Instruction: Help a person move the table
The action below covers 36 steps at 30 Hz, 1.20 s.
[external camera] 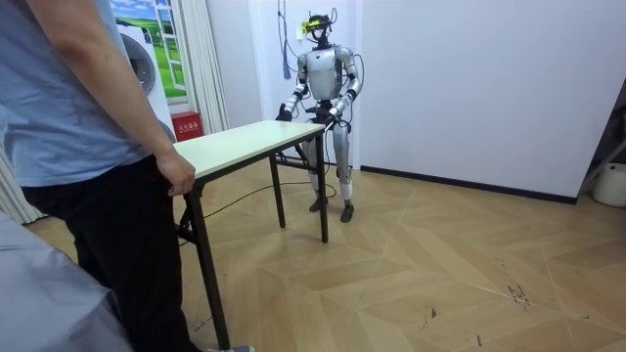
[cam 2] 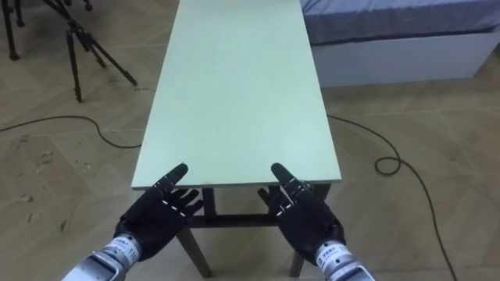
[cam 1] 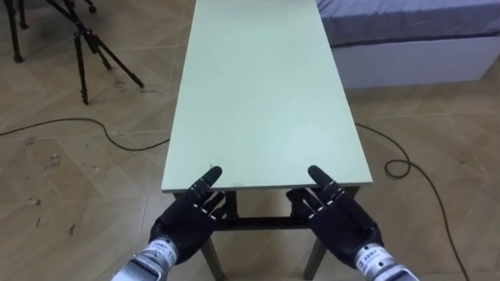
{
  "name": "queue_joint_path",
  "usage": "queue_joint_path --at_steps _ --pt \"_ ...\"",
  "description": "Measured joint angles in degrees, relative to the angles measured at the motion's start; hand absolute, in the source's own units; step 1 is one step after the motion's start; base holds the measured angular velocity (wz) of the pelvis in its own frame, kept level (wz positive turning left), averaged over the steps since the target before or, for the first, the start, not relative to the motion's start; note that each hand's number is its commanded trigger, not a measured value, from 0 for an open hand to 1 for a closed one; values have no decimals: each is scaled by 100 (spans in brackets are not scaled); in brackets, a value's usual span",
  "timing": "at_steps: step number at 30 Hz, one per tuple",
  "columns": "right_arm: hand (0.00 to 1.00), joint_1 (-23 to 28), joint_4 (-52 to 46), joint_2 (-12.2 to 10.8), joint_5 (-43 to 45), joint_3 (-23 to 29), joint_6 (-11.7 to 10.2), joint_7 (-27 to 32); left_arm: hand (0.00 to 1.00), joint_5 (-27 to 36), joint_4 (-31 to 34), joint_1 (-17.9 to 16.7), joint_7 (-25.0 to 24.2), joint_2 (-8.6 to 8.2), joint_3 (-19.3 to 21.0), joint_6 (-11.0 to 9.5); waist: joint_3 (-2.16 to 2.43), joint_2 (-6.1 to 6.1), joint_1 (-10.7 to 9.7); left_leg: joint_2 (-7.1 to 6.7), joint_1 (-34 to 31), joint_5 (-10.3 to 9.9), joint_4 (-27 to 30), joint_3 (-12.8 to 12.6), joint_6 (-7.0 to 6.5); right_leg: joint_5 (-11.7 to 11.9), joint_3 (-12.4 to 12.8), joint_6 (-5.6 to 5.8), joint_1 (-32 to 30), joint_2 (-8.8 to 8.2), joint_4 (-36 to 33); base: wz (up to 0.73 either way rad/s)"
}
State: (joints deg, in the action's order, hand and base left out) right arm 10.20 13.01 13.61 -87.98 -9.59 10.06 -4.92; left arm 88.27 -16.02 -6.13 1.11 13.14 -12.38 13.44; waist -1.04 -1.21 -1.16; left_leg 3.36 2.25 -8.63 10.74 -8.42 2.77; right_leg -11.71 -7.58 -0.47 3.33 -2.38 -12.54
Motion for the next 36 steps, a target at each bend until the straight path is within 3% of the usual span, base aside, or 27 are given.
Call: queue_joint_path --at_steps 7,15,27,28,29,30,31,36 --pt "0 -5 -11 -333 -401 220 10 252 0 227 -28 -16 231 -296 335 190 53 -79 11 0 28 0 -3 -27 0 9 38 6 18 1 47 -1" --pt "0 -27 -44 -636 -425 463 73 535 0 224 -62 -19 405 -559 621 291 61 -79 11 -1 65 0 3 -41 0 24 95 15 58 12 79 0" --pt "0 -104 -51 -679 -414 477 78 699 0 222 -60 -13 501 -613 715 365 61 -82 1 0 56 0 10 -38 0 25 97 15 54 11 76 0" --pt "18 -106 -51 -679 -412 477 78 699 16 222 -60 -13 501 -613 715 364 61 -82 1 0 56 0 10 -38 0 25 97 14 54 11 76 0" --pt "52 -107 -51 -679 -409 477 78 699 42 222 -60 -13 501 -615 715 364 61 -82 1 0 56 0 10 -38 0 25 97 15 54 11 76 0" --pt "100 -108 -51 -680 -407 477 78 699 84 222 -59 -13 501 -615 715 363 60 -82 1 0 56 0 10 -38 0 25 97 15 53 11 77 0" --pt "100 -108 -51 -681 -399 477 77 698 100 223 -58 -13 501 -616 717 363 60 -81 1 0 56 0 10 -38 0 25 97 15 53 11 78 0" --pt "100 -107 -46 -767 -335 464 -34 741 100 219 -17 -13 616 -655 720 315 19 -32 11 0 47 0 10 -38 0 25 101 15 44 13 78 0"
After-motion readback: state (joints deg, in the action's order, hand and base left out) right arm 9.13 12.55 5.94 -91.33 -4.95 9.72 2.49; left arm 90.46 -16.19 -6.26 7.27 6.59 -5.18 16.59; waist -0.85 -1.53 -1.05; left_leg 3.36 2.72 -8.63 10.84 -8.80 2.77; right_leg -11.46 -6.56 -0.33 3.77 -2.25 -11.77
